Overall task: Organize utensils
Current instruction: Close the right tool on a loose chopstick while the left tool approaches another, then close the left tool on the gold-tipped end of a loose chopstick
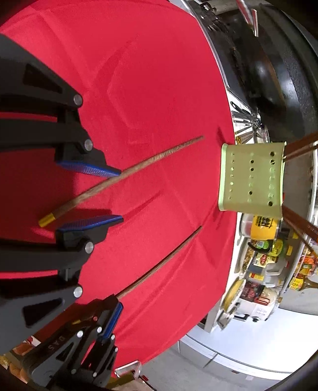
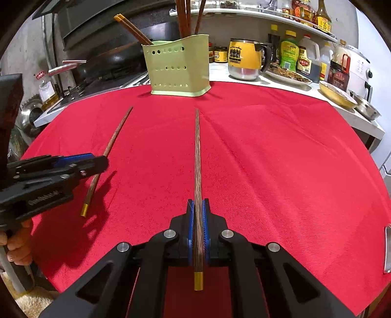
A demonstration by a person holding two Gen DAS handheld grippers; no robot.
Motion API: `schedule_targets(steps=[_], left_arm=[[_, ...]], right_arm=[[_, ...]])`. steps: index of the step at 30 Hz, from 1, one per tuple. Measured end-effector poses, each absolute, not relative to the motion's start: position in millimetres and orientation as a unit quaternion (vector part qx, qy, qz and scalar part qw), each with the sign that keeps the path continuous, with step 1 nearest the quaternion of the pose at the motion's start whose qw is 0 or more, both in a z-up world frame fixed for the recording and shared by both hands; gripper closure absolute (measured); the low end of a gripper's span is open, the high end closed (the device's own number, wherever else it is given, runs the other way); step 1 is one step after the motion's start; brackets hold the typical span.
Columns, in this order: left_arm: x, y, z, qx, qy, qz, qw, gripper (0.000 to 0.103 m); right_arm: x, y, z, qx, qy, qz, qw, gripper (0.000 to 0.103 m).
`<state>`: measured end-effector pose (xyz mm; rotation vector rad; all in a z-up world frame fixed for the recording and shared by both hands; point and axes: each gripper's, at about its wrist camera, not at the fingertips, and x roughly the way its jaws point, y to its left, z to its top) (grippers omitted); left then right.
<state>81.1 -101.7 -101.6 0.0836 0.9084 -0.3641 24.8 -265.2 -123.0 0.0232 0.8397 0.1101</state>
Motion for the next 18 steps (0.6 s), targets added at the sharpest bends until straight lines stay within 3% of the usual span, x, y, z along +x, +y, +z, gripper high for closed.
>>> schedule_targets(steps=[7, 9, 18], left_arm=[[83, -103, -107, 0.059, 0.443, -0.161, 0.88, 0.068], [82, -101, -108, 0.078, 0.438, -0.147, 0.884, 0.092], [70, -64, -106, 0.114, 0.426, -0.142, 0.886, 0.096]], right_arm=[[26, -264, -123, 0.011, 0.404, 0.057, 0.913, 0.096], [26, -261, -123, 0.013, 0.402, 0.063, 0.913, 0.096], [33, -243, -123, 0.016, 0.403, 0.088, 0.911, 0.096]])
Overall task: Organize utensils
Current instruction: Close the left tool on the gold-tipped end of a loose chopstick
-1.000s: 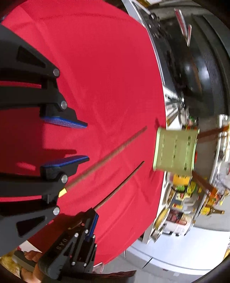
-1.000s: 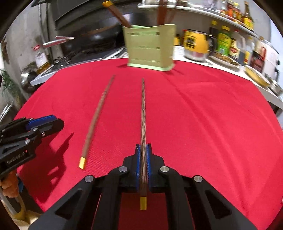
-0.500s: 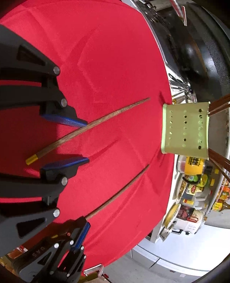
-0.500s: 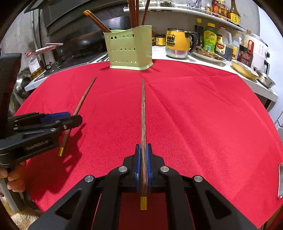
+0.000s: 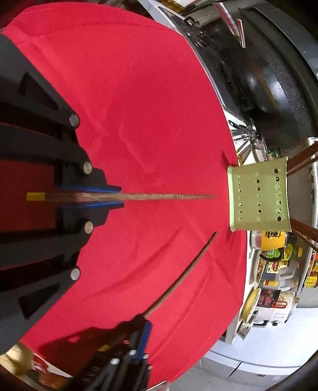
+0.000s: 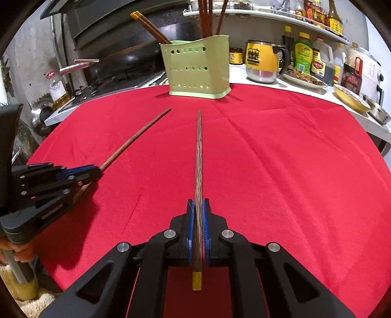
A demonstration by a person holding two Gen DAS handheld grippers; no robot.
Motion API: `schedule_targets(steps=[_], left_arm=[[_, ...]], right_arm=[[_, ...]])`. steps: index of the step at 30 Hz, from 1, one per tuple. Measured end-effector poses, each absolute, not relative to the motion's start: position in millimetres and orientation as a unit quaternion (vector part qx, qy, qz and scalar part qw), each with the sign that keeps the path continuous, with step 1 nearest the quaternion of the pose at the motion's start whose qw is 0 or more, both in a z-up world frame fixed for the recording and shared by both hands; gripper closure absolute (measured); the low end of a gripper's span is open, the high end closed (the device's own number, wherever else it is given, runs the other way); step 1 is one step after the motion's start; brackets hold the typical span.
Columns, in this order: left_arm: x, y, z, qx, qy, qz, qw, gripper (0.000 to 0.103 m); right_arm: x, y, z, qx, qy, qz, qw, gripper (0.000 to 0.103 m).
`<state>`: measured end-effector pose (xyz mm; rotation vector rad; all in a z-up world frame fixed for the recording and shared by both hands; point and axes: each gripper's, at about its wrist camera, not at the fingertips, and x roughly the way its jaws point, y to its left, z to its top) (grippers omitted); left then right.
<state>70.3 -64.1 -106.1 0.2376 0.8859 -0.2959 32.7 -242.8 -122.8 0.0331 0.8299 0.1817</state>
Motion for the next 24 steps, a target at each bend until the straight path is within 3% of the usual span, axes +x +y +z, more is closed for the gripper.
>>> schedule_targets(steps=[4, 5, 6, 8, 13, 15, 18, 24], left_arm=[[65, -42, -103, 0.107, 0.423, -0.146, 0.888, 0.095], [62, -39, -103, 0.103, 0.421, -0.146, 0.89, 0.085], [58, -36, -103, 0.098, 0.419, -0.146, 0.891, 0.068], [46, -29, -103, 0.087, 0.415, -0.143, 0.894, 0.063], [25, -19, -107, 0.069, 0.42, -0.144, 0.894, 0.065], [19, -19, -106, 0.063, 0.421, -0.149, 0.893, 0.079], [14, -25, -107, 0.08, 0.417, -0.148, 0.893, 0.09], [17, -35, -109, 0.106, 0.413, -0.134, 0.895, 0.091]], right_arm=[[32, -240, -121, 0.018, 0.402, 0.095, 0.911, 0.092], [30, -240, -121, 0.018, 0.401, 0.096, 0.911, 0.09], [28, -240, -120, 0.015, 0.401, 0.097, 0.911, 0.084], [21, -241, -120, 0.01, 0.399, 0.101, 0.911, 0.074], [5, -242, -124, 0.001, 0.398, 0.11, 0.911, 0.072], [-1, -244, -124, 0.0, 0.396, 0.112, 0.911, 0.072], [-7, -245, -124, 0.004, 0.393, 0.113, 0.912, 0.072], [-13, -247, -126, 0.007, 0.383, 0.118, 0.916, 0.072]])
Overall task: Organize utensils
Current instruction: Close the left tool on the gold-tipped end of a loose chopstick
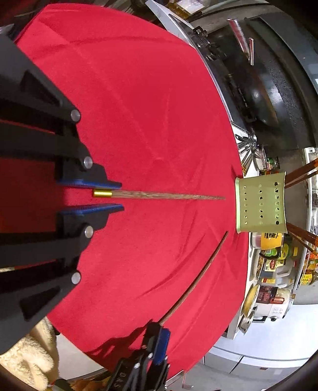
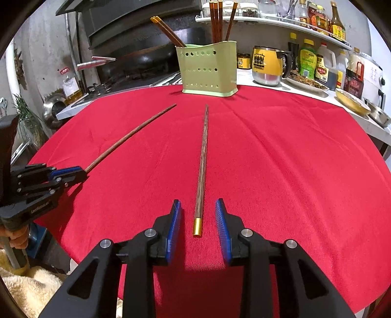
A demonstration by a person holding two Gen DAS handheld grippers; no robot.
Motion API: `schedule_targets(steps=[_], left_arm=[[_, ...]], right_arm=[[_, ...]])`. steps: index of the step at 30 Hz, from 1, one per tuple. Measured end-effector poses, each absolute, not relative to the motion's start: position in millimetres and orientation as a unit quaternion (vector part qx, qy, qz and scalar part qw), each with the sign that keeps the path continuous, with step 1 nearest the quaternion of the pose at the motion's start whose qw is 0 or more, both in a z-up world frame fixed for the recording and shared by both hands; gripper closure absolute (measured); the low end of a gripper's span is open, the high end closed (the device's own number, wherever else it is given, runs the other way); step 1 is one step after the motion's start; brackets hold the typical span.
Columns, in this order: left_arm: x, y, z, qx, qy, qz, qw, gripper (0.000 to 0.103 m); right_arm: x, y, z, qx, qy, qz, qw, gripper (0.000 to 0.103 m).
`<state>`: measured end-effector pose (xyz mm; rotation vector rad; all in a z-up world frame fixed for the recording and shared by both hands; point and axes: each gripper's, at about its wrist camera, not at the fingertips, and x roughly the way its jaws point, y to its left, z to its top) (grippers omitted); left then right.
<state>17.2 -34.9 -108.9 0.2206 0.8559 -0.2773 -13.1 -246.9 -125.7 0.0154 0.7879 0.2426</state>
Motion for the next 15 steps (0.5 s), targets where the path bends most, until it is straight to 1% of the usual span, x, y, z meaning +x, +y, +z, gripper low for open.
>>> schedule_targets(steps=[9, 15], left_arm=[[20.2, -32.8, -109.9, 0.109, 0.409, -0.133, 0.896, 0.091], [24.5, -35.3, -111.7, 0.103, 0.399, -0.13, 0.902, 0.091]], right_arm=[[-22.9, -243.2, -127.0, -0.009, 0.376, 0.119, 0.919, 0.073], [-13.8, -240.0, -129.3, -0.016, 0.363, 0.102, 0.926, 0.086]])
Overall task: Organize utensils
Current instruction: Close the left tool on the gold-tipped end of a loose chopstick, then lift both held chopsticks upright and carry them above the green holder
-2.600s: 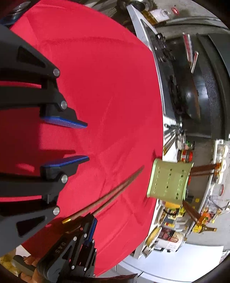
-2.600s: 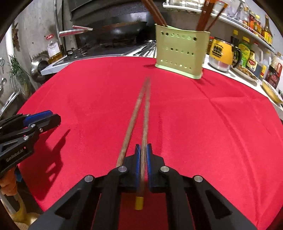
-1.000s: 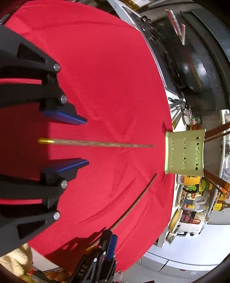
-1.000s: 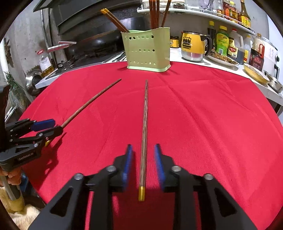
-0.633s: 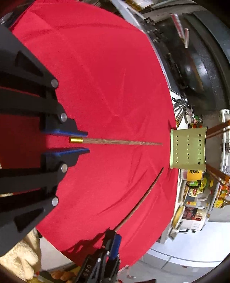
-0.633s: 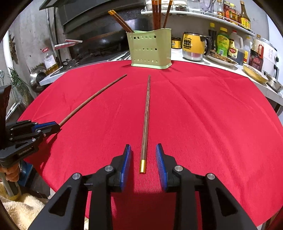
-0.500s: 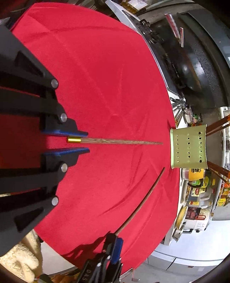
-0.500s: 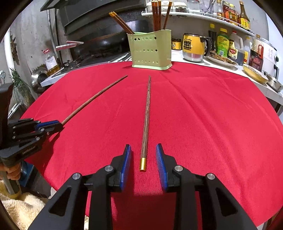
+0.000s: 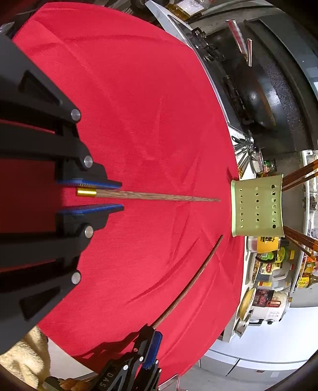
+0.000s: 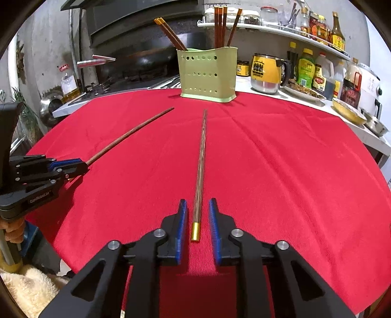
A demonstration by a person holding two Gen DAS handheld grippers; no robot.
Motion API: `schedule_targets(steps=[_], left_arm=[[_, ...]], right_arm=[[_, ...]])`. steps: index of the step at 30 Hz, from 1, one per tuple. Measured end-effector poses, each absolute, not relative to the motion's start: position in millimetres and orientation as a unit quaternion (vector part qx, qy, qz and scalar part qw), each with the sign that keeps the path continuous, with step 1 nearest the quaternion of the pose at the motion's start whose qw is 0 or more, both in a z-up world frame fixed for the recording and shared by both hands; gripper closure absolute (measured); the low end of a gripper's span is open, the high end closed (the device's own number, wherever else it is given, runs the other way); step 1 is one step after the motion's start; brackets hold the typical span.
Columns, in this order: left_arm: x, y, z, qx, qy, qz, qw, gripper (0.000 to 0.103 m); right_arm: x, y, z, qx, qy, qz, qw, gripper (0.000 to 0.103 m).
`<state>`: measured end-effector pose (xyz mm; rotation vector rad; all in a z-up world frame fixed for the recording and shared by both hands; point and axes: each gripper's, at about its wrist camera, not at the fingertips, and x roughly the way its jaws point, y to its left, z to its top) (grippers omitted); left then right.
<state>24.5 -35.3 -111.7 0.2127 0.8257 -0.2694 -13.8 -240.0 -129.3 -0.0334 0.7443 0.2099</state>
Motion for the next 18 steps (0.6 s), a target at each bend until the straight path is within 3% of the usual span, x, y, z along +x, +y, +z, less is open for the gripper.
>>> schedule_targets(steps=[5, 10, 18], left_arm=[[25, -38, -112, 0.107, 0.389, -0.124, 0.906, 0.093], [28, -28, -107, 0.08, 0.391, -0.126, 0.908, 0.096], [20, -13, -56, 0.057, 0.321, -0.126, 0.937, 0.096]], right_arm=[[-15, -240, -129, -0.018, 0.361, 0.1, 0.927, 0.095], [-14, -244, -126, -0.003, 0.366, 0.097, 0.925, 0.096], [-20, -256, -87, 0.017, 0.332, 0.095, 0.938, 0.096]])
